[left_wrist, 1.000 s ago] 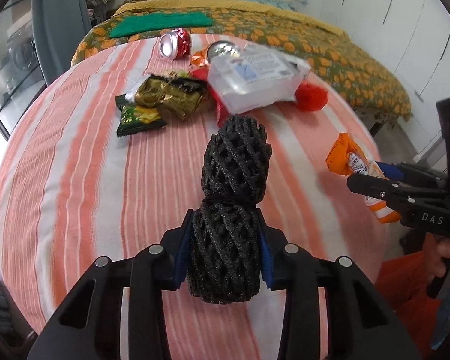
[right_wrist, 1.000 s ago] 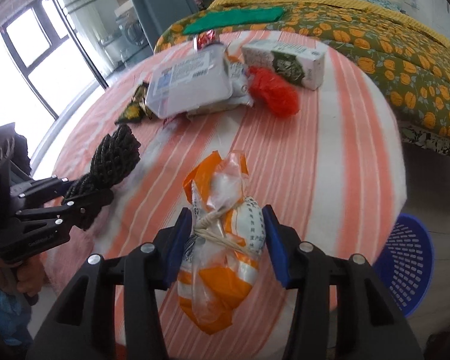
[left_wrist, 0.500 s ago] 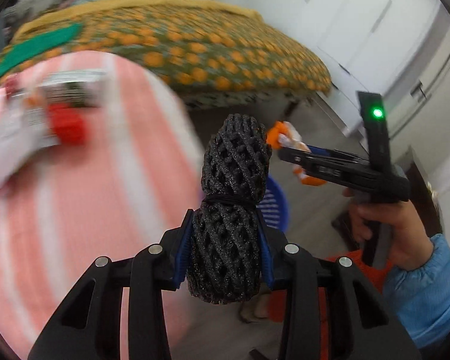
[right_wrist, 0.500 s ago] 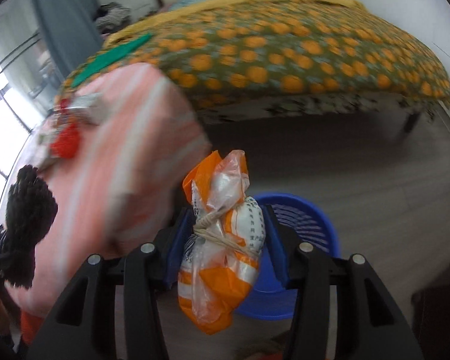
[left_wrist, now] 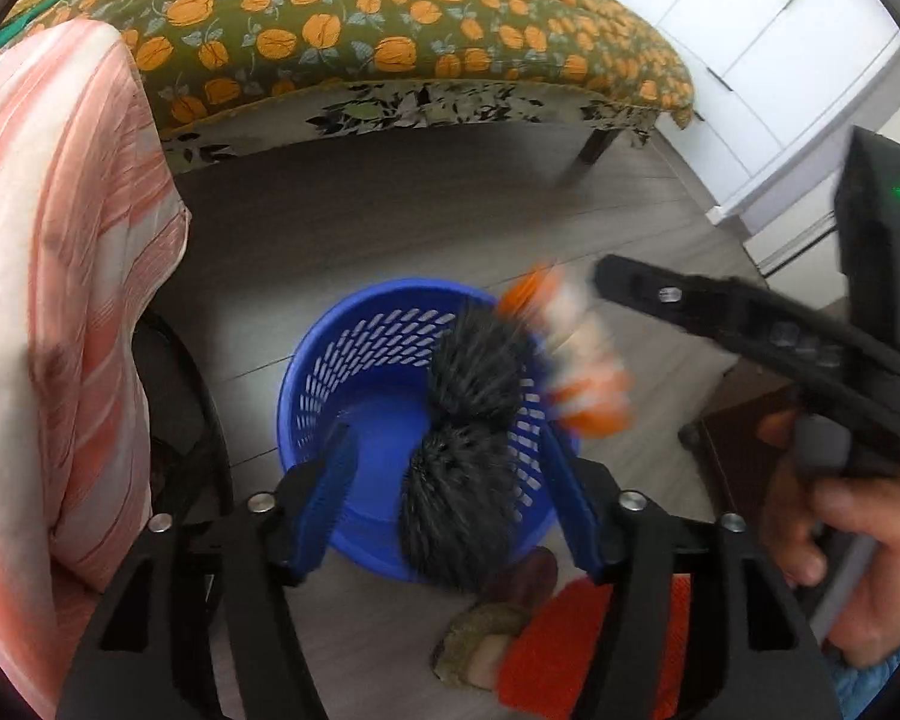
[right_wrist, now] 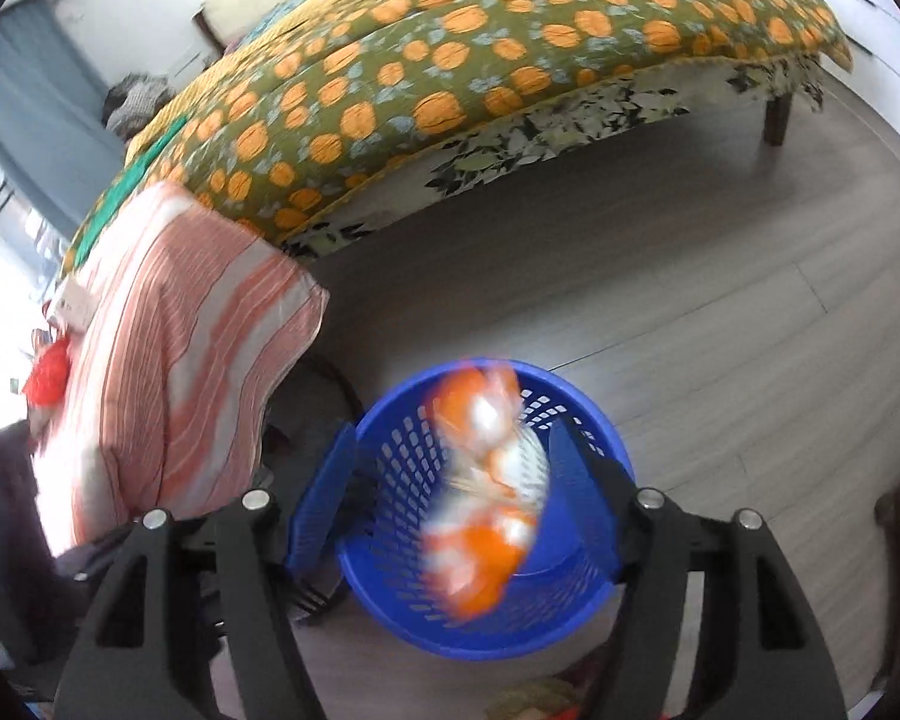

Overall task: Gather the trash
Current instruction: 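Carry both items to the blue wastebasket and open both tools to drop them, then return both tools over the table toward the remaining trash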

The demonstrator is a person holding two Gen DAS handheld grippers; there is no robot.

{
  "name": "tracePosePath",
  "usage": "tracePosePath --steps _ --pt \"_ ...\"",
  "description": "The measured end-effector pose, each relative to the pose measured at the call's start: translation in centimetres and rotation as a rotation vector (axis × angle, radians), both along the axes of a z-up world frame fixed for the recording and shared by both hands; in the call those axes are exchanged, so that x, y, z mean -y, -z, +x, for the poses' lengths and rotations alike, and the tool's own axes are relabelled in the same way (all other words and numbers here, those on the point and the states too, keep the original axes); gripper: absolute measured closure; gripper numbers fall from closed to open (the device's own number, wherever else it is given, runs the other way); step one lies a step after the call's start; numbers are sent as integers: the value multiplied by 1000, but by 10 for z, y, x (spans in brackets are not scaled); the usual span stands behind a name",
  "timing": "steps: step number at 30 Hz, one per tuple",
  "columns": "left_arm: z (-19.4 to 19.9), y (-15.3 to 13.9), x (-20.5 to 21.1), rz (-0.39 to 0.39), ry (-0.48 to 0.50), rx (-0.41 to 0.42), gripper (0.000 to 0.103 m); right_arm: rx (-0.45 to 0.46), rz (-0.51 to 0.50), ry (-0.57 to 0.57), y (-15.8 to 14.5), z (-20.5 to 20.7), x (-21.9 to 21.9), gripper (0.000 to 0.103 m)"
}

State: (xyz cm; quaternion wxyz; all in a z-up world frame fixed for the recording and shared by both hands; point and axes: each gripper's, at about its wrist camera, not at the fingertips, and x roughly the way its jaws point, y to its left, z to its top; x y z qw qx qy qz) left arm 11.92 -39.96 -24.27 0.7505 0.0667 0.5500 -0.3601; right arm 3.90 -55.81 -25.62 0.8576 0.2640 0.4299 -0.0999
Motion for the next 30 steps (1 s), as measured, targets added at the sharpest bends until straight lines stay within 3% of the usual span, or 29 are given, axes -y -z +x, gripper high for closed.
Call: tracePosePath --steps 7,12,20,23,30 --pt "-27 -45 -35 -78 12 106 23 60 -11 59 -19 -12 6 34" --pt "-46 -82 -93 -119 -22 203 17 99 -156 27 -44 -9 -30 28" --pt "-40 -106 -220 -16 -215 324 12 215 -341 -160 -76 1 -136 25" --pt "-25 -103 -272 29 -334 341 12 252 -336 -244 -80 8 -186 25" --pt "6 -99 -363 127 -487 346 12 270 -343 -440 -75 30 -299 25"
